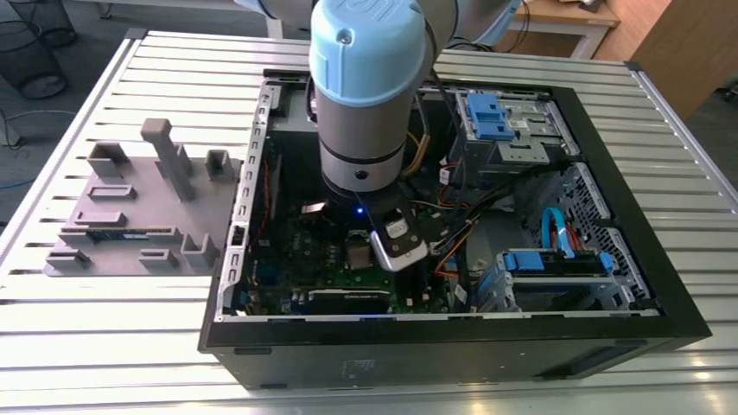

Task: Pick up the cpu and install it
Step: 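Place the cpu into insertion slot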

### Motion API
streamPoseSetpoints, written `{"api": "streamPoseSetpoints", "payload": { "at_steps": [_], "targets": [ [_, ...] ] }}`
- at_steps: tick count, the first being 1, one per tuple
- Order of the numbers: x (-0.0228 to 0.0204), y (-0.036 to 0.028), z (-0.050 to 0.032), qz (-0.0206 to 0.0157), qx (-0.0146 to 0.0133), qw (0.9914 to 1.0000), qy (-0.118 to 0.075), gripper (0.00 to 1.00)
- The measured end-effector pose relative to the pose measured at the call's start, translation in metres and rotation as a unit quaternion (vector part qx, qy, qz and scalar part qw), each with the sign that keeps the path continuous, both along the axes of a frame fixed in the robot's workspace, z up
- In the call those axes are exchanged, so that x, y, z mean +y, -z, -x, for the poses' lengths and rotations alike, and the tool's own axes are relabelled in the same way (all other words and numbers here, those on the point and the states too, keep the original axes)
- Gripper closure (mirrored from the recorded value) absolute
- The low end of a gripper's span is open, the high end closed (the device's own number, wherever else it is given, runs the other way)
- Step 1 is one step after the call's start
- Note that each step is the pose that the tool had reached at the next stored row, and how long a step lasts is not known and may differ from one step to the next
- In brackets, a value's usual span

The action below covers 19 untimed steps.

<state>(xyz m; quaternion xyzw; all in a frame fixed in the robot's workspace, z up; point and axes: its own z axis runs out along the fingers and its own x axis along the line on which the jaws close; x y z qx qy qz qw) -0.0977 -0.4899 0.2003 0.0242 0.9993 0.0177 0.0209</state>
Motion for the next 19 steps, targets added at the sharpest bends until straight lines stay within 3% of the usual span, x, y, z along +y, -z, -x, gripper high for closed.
{"api": "streamPoseSetpoints", "payload": {
  "at_steps": [7, 14, 19],
  "targets": [
    [-0.0004, 0.0028, -0.0008, 0.0016, 0.0001, 0.99977, -0.021, 0.55],
    [-0.0010, 0.0041, -0.0017, 0.0090, 0.0007, 0.99927, -0.037, 0.55],
    [-0.0010, 0.0044, -0.0017, 0.0092, 0.0005, 0.99911, -0.041, 0.55]
  ]
}}
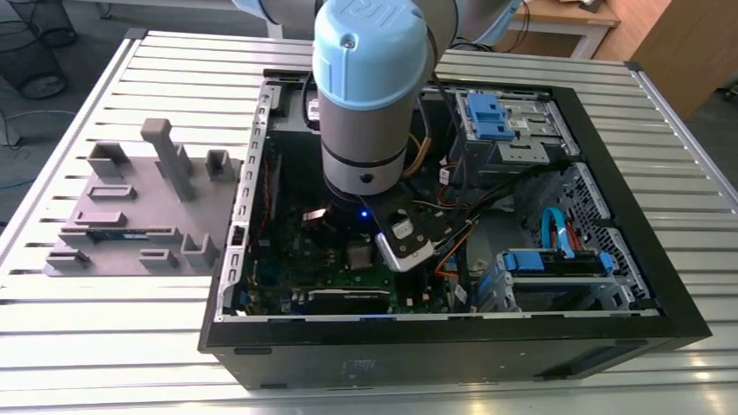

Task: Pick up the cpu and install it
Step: 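Place the cpu into insertion slot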

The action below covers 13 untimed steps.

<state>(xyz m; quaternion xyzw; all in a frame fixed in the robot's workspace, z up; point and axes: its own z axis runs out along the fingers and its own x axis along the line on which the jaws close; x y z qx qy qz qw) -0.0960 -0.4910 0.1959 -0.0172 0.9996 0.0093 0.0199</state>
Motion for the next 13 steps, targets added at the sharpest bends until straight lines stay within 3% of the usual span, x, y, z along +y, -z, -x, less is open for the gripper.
{"api": "streamPoseSetpoints", "payload": {
  "at_steps": [6, 13],
  "targets": [
    [-0.0003, 0.0011, -0.0001, 0.0000, 0.0000, 0.99952, -0.031, 0.55],
    [-0.0024, 0.0022, -0.0004, 0.0001, 0.0001, 0.99939, -0.035, 0.55]
  ]
}}
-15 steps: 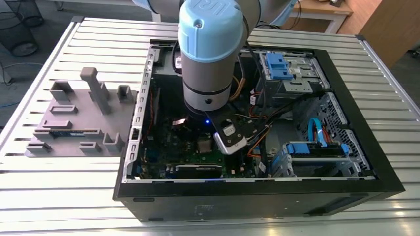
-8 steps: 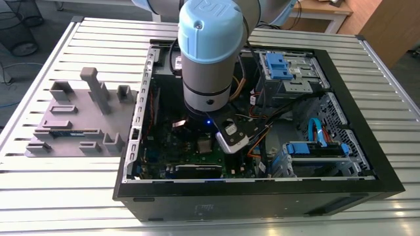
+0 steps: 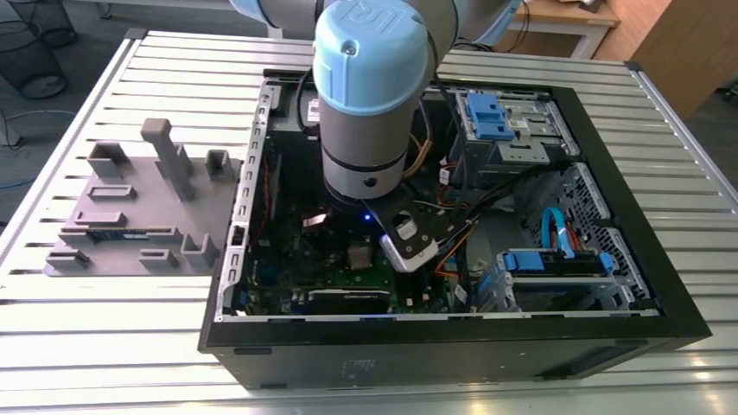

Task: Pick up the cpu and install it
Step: 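Place the cpu into insertion slot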

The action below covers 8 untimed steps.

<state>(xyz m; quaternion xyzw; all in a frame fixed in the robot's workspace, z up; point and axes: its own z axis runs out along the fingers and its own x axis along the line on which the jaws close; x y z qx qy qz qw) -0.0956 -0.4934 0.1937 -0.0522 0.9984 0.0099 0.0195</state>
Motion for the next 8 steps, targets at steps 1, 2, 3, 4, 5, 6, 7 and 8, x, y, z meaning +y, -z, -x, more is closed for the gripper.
{"api": "streamPoseSetpoints", "payload": {
  "at_steps": [1, 2, 3, 4, 5, 6, 7, 8],
  "targets": [
    [0.0000, 0.0002, -0.0004, 0.0000, 0.0000, 1.00000, 0.000, 0.55],
    [0.0000, 0.0003, -0.0009, -0.0001, 0.0000, 1.00000, -0.001, 0.55],
    [0.0000, 0.0005, -0.0011, 0.0000, 0.0000, 1.00000, -0.002, 0.55],
    [0.0000, 0.0008, -0.0011, -0.0001, 0.0000, 1.00000, -0.003, 0.55],
    [0.0000, 0.0009, -0.0011, -0.0001, 0.0000, 0.99999, -0.003, 0.55],
    [0.0000, 0.0011, -0.0011, -0.0001, 0.0000, 0.99999, -0.004, 0.55],
    [0.0000, 0.0014, -0.0012, -0.0001, -0.0001, 0.99999, -0.004, 0.55],
    [0.0000, 0.0018, -0.0012, -0.0001, 0.0000, 0.99999, -0.005, 0.55]
  ]
}}
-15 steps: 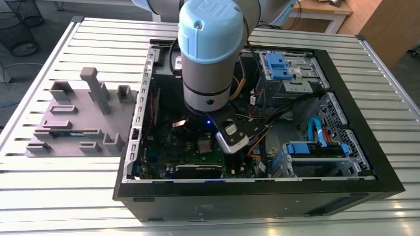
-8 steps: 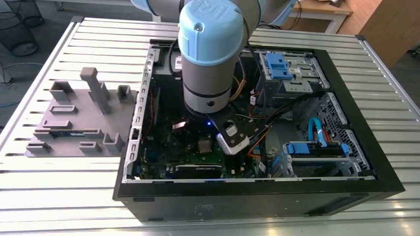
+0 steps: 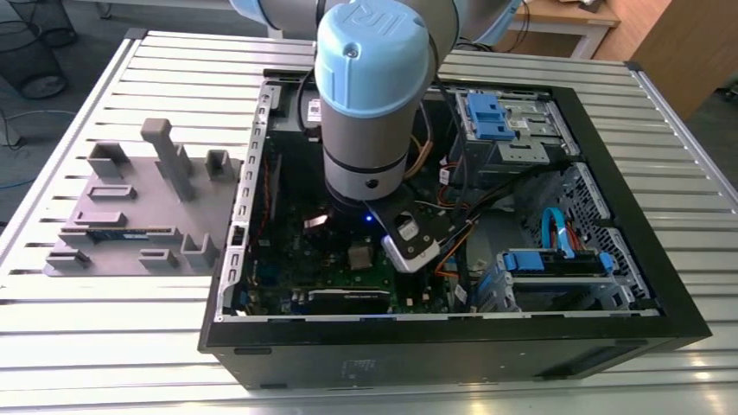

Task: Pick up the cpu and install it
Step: 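Place the cpu into insertion slot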

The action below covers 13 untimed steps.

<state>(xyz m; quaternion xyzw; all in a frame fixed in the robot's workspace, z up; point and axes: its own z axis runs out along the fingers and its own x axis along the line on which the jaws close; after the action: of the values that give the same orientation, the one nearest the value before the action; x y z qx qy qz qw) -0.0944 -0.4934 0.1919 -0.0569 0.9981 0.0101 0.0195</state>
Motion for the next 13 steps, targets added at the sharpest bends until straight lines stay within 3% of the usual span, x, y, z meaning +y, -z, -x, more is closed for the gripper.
{"api": "streamPoseSetpoints", "payload": {
  "at_steps": [13],
  "targets": [
    [0.0000, 0.0013, 0.0000, 0.0001, 0.0001, 1.00000, -0.001, 0.57]
  ]
}}
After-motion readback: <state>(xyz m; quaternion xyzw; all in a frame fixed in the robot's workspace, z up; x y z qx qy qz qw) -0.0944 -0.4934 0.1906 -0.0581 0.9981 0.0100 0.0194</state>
